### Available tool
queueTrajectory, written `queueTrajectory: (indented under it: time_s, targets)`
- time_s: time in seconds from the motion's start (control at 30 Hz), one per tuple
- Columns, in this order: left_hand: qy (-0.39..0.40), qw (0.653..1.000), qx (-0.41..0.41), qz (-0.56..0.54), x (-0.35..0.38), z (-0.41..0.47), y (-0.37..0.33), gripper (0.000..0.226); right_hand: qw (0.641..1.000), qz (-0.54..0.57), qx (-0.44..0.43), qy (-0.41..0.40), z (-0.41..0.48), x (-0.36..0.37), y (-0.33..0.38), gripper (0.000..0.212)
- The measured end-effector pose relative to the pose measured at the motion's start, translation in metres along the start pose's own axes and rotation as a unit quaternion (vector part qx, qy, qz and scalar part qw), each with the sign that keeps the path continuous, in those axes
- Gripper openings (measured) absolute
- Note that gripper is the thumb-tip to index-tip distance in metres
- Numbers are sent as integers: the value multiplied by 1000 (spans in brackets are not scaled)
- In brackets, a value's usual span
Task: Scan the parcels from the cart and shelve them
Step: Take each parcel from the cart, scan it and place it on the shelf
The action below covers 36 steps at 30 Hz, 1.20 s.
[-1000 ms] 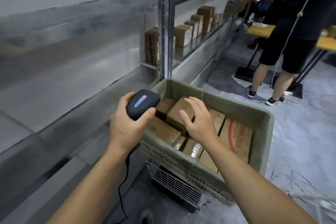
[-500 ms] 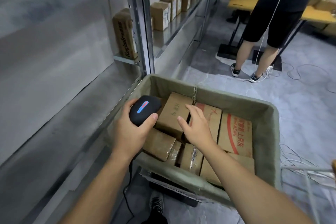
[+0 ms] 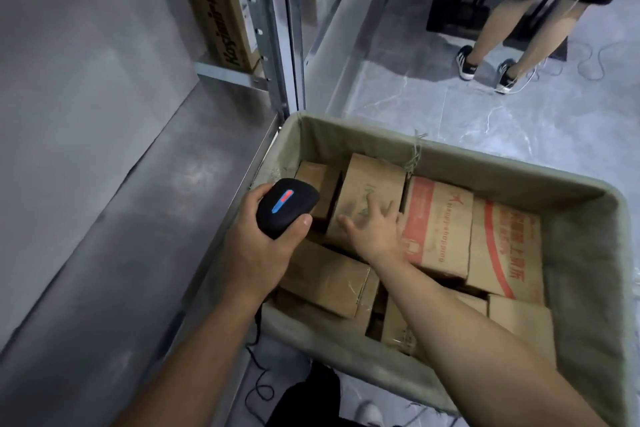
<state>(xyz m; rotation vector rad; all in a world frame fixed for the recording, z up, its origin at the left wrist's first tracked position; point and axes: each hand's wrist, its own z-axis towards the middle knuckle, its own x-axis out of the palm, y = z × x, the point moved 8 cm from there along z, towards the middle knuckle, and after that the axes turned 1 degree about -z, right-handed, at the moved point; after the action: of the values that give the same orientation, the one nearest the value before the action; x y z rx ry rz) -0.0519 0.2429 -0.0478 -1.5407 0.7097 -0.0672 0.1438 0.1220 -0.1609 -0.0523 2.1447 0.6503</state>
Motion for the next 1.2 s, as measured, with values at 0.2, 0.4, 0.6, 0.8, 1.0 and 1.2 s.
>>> queueTrajectory:
  time_s: [0.2,0.4,0.6,0.8,1.0,1.2]
  targets:
    - [10,1000,-22,5,-3,19,16,52,997,-38,70,15,15,22,5,88]
    - [19,1000,-25,2,-2,24,20,54,993,-33,112,12,19,26,1,98]
    - [25,999,-28,2,2,22,17,52,995,-25,94,-4,13,10,-2,91]
    - [5,1000,-15,-3,10,14,2,50,997,36,59,-33,2,-12,-11,83]
    - [-9,1000,-6,-20,21,-6,-20,66,994,94,9,-49,-24,-43,-22,84]
    - [-9,999,-5,-42,50,-32,-36,69,976,208,-22,-64,-46,-82,-68,81]
